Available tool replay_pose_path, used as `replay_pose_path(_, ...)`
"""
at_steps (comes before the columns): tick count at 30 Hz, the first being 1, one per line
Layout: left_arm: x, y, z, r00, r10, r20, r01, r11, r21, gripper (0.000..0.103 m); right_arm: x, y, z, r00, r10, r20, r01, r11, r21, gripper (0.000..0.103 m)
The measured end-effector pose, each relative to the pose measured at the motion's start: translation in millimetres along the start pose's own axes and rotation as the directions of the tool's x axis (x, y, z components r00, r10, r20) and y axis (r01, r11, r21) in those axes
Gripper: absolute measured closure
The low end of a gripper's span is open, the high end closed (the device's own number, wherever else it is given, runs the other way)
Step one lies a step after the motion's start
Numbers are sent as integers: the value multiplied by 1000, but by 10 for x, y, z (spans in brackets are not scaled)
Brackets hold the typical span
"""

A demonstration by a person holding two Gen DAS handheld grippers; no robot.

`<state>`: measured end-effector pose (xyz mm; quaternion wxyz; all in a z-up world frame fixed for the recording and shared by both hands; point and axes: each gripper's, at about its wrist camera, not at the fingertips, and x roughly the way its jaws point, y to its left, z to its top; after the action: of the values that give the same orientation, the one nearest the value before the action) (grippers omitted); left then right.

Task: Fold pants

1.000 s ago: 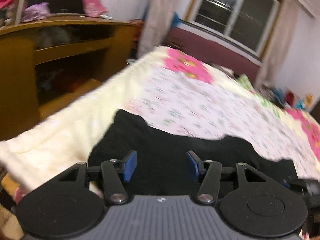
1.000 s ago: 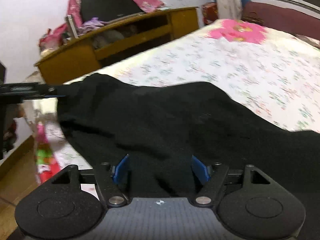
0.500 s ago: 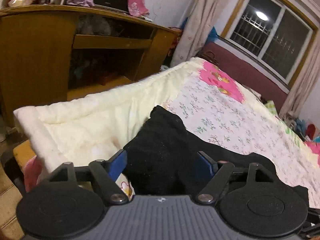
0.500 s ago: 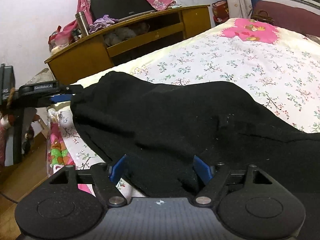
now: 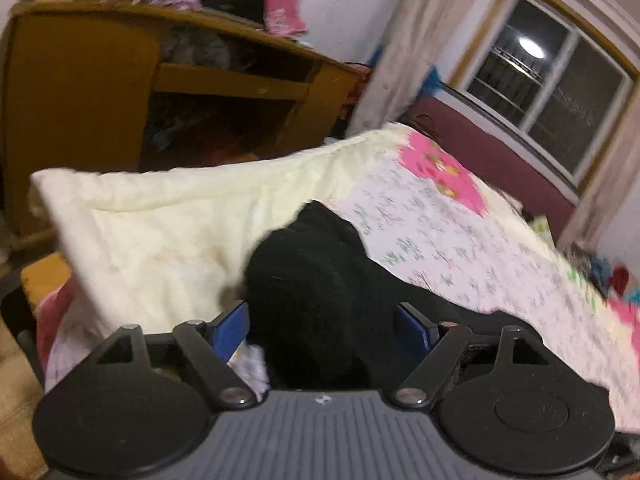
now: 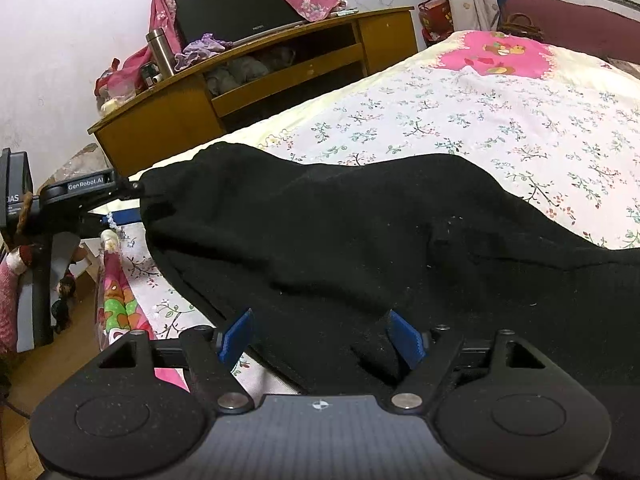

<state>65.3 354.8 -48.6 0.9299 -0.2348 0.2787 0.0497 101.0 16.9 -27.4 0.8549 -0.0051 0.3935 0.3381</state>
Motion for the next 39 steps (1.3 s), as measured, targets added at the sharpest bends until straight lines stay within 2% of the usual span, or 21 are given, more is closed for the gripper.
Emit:
replay_pose_path(3,128,-60,11,995,85,-46,-83,996,38,18,6,-4,5,1000,1,-4,-1,1000,-11,36)
replay_pose_path(6,314,-10,148,991,108,-73,-110,994,-26,19,-2,-3,12,1000,1,-1,-1,1000,-3,36)
replay_pose_path(9,422,-150,240,995,75,-68,-77,997,-29,28,-7,4,1,1000,-1,3,1,1000,-2,36)
replay_pose_path(11,452,-268,222,996,43,-72,-43,999,0,50,-24,-4,6,1000,-9,9,9,1000,-3,36)
replay_pose_path(13,470,-342,184,995,25,-98,-21,999,42,58,-68,-39,8,1000,-14,26,14,1000,7,36)
replay_pose_path(15,478,-331,166,993,17,-120,-13,999,36,62,-116,-75,10,999,-25,39,25,1000,13,36)
replay_pose_path(18,475,-190,220,993,-9,-121,2,998,-62,65,-238,-177,6,997,-34,67,30,998,54,36)
replay_pose_path(20,468,-162,244,990,-56,-127,41,992,-116,66,-321,-243,-6,996,-34,88,26,995,92,36)
replay_pose_path(25,401,-400,254,975,-191,-113,175,975,-136,68,-516,-373,-50,988,-59,140,39,990,139,36)
replay_pose_path(27,389,-566,271,958,-264,-111,248,958,-142,71,-548,-396,-73,987,-70,144,49,988,145,36)
replay_pose_path(28,384,-661,276,938,-329,-112,311,938,-152,80,-573,-419,-90,986,-78,148,55,987,150,36)
replay_pose_path(29,397,-782,266,916,-383,-122,362,918,-163,80,-597,-447,-108,985,-84,152,59,986,157,36)
replay_pose_path(30,396,-896,251,911,-390,-133,372,917,-140,79,-620,-475,-131,984,-89,155,63,984,167,36)
replay_pose_path(33,356,-1177,147,918,-348,-191,351,936,-19,78,-684,-566,-193,983,-97,157,62,974,218,36)
replay_pose_path(35,289,-1239,83,944,-266,-196,287,954,87,78,-702,-608,-227,983,-82,161,41,968,246,36)
replay_pose_path(36,253,-1237,77,952,-246,-185,268,957,110,78,-698,-603,-228,984,-74,160,33,969,246,36)
replay_pose_path(37,212,-1205,67,949,-257,-183,279,954,105,77,-676,-586,-219,985,-71,159,32,971,238,36)
replay_pose_path(38,186,-1161,69,942,-277,-188,297,951,90,72,-639,-559,-191,986,-61,154,24,972,233,34)
replay_pose_path(39,170,-1124,82,946,-269,-182,287,954,87,71,-607,-538,-159,988,-38,148,3,973,231,34)
